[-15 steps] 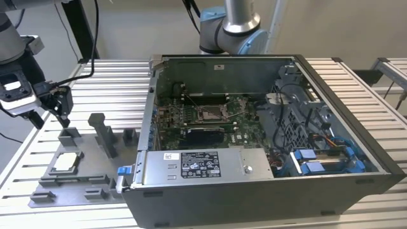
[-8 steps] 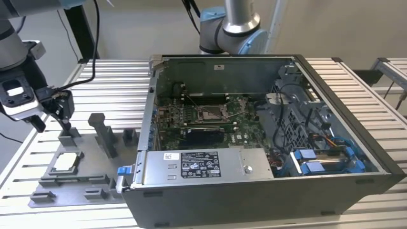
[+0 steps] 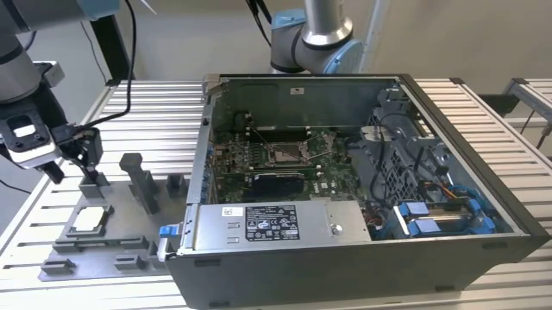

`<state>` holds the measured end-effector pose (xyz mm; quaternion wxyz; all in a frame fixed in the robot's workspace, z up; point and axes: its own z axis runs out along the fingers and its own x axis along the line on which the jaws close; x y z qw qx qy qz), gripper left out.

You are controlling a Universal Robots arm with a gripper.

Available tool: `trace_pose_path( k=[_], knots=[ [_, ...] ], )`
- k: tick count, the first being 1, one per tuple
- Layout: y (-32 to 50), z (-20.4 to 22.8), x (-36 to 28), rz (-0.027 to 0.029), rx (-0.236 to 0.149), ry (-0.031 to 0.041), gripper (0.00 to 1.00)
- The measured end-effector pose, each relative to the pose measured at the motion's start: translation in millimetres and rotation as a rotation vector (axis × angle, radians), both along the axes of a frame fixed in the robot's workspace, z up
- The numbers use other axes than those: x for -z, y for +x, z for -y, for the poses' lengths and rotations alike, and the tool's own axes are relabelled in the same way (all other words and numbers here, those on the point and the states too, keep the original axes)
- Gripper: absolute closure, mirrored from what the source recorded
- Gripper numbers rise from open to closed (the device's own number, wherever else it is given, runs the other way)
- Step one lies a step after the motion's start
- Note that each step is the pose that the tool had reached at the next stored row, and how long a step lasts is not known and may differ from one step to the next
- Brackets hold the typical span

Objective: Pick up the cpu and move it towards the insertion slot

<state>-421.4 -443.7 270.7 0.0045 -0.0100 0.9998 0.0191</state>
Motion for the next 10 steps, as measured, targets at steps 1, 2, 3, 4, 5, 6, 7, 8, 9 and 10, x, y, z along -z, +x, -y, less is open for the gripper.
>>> trace_pose_path(
  k=[1, 2, 3, 4, 5, 6, 7, 8, 9, 10],
  knots=[
    [0.0, 0.1, 0.9, -0.0001, 0.0, 0.0, 0.0],
    [0.0, 0.2, 1.8, -0.0001, 0.0, -0.0001, 0.0],
    [0.0, 0.4, 2.8, -0.0001, 0.0, -0.0001, 0.0],
    [0.0, 0.5, 3.7, 0.0, 0.0, 0.0, 0.0],
    [0.0, 0.6, 4.6, -0.0001, 0.0, 0.0, 0.0],
    [0.0, 0.7, 5.4, -0.0001, 0.0, 0.0, 0.0],
    [0.0, 0.8, 6.2, -0.0001, 0.0, 0.0, 0.0],
    [0.0, 0.9, 7.1, -0.0001, 0.0, 0.0, 0.0],
    [0.0, 0.9, 7.8, -0.0001, 0.0, -0.0001, 0.0],
    [0.0, 1.0, 8.8, -0.0001, 0.0, 0.0, 0.0]
  ],
)
